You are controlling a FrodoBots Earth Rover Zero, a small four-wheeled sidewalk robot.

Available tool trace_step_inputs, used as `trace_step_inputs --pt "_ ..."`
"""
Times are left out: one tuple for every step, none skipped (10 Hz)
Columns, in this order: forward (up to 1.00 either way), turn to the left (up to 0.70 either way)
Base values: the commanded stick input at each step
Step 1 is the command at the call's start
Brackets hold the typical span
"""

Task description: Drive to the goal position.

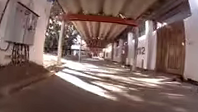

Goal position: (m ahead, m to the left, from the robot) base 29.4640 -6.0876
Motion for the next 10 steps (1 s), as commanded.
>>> trace_step_inputs --pt "0.7 0.0" --pt "0.7 0.0" --pt "0.7 0.0" --pt "0.7 0.0" --pt "0.7 0.0" --pt "0.7 0.0" --pt "0.7 0.0" --pt "0.7 0.0" --pt "0.7 0.0" --pt "0.7 0.0"
